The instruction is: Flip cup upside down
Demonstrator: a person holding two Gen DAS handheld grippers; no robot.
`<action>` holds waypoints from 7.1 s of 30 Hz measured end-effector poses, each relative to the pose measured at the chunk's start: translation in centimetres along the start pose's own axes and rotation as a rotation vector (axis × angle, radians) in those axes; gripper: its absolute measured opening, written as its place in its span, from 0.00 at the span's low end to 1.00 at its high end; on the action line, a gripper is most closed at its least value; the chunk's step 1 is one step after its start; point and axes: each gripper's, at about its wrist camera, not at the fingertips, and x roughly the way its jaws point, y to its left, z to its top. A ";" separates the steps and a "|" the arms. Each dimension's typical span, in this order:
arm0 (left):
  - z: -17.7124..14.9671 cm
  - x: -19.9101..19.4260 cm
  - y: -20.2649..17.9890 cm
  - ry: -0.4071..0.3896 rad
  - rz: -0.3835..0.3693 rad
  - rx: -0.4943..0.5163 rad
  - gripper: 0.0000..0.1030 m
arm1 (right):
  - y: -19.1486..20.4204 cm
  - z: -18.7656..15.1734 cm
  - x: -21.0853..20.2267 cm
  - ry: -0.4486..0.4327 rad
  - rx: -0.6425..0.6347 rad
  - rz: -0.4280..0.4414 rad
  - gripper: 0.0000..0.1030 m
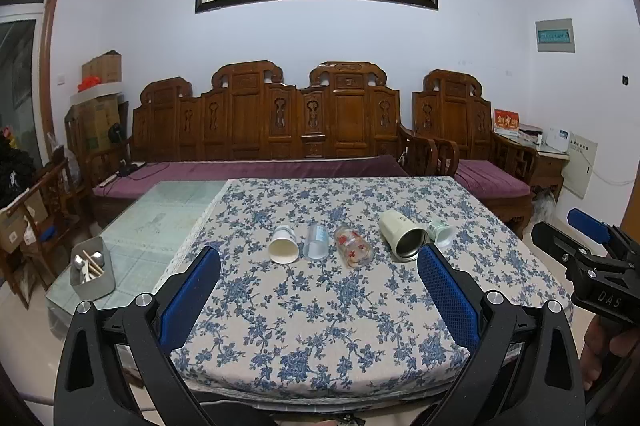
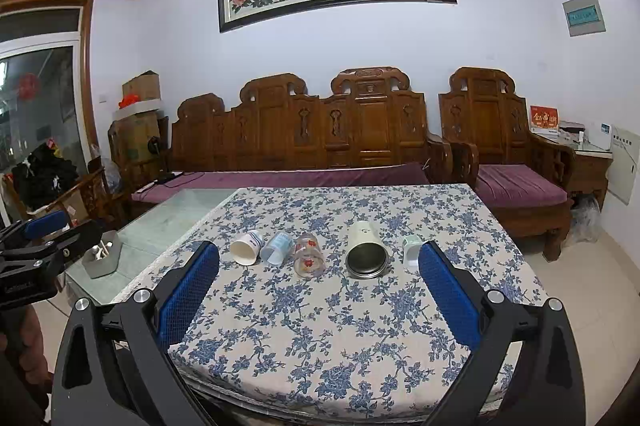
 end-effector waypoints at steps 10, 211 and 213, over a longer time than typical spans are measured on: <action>0.0 -0.1 -0.1 -0.002 -0.001 0.002 0.92 | 0.1 0.2 -0.1 -0.002 0.001 0.002 0.98; -9.1 40.0 -6.8 1.117 -0.267 -0.225 0.55 | -8.0 -6.9 23.4 0.602 -0.015 0.147 0.66; -9.3 40.1 -6.9 1.128 -0.261 -0.220 0.54 | -8.0 -6.9 23.5 0.603 -0.015 0.146 0.66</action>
